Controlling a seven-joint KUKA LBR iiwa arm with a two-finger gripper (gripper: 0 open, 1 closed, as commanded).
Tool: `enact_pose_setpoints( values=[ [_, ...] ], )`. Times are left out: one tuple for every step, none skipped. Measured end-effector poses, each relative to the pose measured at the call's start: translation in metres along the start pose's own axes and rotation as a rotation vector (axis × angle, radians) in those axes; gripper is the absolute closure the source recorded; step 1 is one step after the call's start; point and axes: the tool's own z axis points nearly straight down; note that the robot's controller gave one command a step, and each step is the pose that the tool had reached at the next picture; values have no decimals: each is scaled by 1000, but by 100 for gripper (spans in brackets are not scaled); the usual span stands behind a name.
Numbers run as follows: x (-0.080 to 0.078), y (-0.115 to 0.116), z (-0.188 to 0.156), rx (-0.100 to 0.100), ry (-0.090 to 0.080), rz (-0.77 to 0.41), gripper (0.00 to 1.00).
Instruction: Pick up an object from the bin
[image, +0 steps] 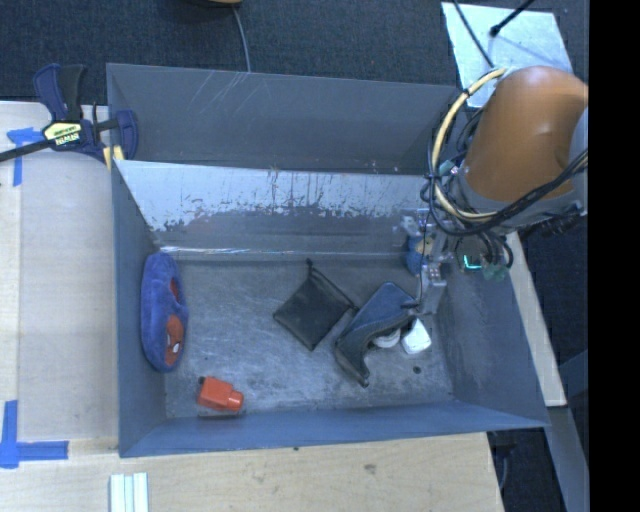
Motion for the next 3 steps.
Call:
enact_pose_setpoints(
  values=[
    [-30, 19, 111, 0, -25, -285, 0],
    [-16, 45, 129, -3, -22, -291, 0],
    [-3, 83, 142, -1, -5, 148, 0]
  ],
)
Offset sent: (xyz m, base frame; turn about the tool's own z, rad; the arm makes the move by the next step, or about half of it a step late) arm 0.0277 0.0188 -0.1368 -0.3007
